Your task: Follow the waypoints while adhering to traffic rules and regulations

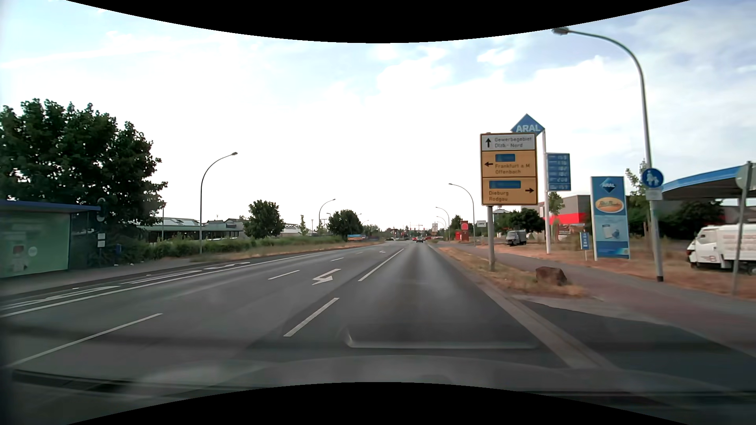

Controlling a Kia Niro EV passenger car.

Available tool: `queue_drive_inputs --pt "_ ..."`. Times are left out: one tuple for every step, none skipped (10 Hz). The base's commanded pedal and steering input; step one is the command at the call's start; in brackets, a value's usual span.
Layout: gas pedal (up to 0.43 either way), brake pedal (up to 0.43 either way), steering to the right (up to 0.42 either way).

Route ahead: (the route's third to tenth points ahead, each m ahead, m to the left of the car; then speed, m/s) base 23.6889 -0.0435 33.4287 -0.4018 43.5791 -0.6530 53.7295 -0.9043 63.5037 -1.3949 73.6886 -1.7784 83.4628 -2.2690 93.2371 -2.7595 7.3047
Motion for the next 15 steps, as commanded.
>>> queue_drive_inputs --pt "0.189 0.0 -0.009" --pt "0.189 0.0 -0.009" --pt "0.189 0.0 -0.008" --pt "0.189 0.0 -0.003" --pt "0.189 0.0 0.004" --pt "0.189 0.0 0.01" --pt "0.189 0.0 0.017" --pt "0.189 0.0 0.022" --pt "0.189 0.0 0.022" --pt "0.189 0.0 0.019" --pt "0.189 0.0 0.019" --pt "0.189 0.0 0.019" --pt "0.189 0.0 0.019" --pt "0.189 0.0 0.017" --pt "0.189 0.0 0.015"
